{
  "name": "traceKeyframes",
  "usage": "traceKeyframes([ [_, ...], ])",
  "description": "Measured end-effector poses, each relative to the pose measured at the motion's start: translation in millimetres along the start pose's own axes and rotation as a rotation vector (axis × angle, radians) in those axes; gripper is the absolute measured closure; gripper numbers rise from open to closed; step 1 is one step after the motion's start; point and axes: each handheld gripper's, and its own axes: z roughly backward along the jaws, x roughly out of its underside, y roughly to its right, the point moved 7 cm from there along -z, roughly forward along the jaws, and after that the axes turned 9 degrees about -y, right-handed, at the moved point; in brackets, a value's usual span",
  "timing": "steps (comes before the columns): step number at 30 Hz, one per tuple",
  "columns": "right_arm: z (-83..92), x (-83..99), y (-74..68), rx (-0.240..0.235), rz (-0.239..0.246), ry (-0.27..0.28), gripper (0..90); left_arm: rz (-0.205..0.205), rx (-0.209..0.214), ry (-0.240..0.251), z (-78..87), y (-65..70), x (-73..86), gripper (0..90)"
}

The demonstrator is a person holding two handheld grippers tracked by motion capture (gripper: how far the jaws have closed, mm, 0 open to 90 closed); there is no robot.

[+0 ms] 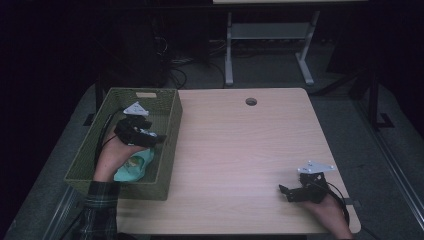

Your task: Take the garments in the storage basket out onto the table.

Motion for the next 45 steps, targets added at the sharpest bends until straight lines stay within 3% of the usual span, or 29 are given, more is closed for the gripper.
traceKeyframes([
  [5, 0.0, 0.0, 0.0, 0.000, 0.000, 0.000, 1.2, 0.026, -0.020, 0.001, 4.0, -9.3, 6.6, 22.7],
  [16, 0.0, 0.0, 0.0, 0.000, 0.000, 0.000, 1.2, 0.065, -0.055, -0.056, 2.0, -28.8, 25.5, 25.2],
  [30, 0.0, 0.0, 0.0, 0.000, 0.000, 0.000, 1.2, 0.113, -0.050, -0.155, -25.2, -40.2, 48.9, 25.2],
  [45, 0.0, 0.0, 0.0, 0.000, 0.000, 0.000, 1.2, 0.128, -0.043, -0.244, -53.9, -41.6, 63.2, 20.6],
])
